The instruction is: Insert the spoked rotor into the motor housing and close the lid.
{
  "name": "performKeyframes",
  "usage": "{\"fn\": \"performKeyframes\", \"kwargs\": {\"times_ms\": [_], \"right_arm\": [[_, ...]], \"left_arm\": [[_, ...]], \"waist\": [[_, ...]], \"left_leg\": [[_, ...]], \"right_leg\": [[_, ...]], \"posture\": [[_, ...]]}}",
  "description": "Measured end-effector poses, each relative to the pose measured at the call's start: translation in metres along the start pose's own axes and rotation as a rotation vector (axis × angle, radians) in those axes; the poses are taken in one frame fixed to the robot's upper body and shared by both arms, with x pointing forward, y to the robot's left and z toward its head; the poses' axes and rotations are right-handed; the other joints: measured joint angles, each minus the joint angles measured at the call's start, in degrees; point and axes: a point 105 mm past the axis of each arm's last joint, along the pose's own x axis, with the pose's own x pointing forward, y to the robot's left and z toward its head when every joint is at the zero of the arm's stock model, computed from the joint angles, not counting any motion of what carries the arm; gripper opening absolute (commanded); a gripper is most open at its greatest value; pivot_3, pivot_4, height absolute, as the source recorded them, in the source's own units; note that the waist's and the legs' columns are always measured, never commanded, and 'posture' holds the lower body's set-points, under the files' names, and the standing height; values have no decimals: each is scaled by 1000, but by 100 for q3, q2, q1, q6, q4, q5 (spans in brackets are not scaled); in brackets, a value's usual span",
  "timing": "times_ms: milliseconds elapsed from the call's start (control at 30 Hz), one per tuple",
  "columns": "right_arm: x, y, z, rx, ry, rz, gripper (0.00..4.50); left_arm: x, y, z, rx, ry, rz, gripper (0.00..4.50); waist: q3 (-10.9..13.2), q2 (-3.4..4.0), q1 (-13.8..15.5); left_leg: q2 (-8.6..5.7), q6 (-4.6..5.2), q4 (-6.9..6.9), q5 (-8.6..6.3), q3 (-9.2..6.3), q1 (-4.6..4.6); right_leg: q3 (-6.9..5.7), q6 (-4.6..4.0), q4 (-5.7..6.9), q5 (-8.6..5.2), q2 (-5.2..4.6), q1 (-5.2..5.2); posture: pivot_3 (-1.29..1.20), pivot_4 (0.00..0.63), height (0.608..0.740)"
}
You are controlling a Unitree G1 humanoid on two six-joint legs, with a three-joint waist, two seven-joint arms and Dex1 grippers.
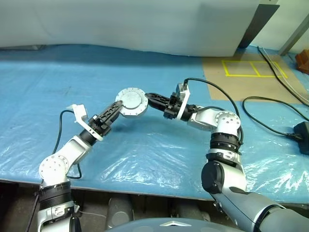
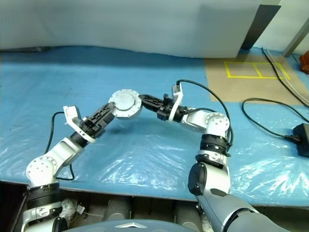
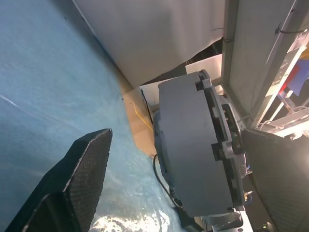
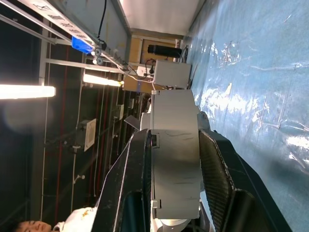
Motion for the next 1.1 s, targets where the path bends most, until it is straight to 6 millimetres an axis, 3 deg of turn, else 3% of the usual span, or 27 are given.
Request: {"fn": "performKeyframes", "kwargs": {"times_ms": [133, 433, 633, 1100], "right_arm": [[2, 0, -3, 3, 17, 2, 1147], [1, -1, -3, -1, 20, -12, 1147], [1, -1, -3, -2, 20, -18, 1147], [2, -2, -6, -20, 32, -30, 1147]], "left_arm": [[20, -12, -10, -18, 28, -72, 4470], [21, -6, -9, -15, 17, -50, 4470], [21, -2, -13, -19, 32, -35, 2688], [19, 0, -16, -21, 45, -40, 2632]], "waist": [[1, -2, -5], [1, -2, -11], [2, -3, -7], [2, -3, -7]], "left_leg": [[0, 0, 11, 0, -1, 4], [0, 0, 21, 0, -1, 7], [-1, 0, 23, 0, -1, 6], [-1, 0, 26, 0, -2, 7]], "right_leg": [[1, 0, 16, 0, -5, 1], [2, 0, 32, 0, -6, 0], [2, 0, 34, 0, -7, 0], [2, 0, 38, 0, -7, 0]], "posture": [[0, 150, 740], [0, 150, 740], [0, 150, 740], [0, 150, 740]]}}
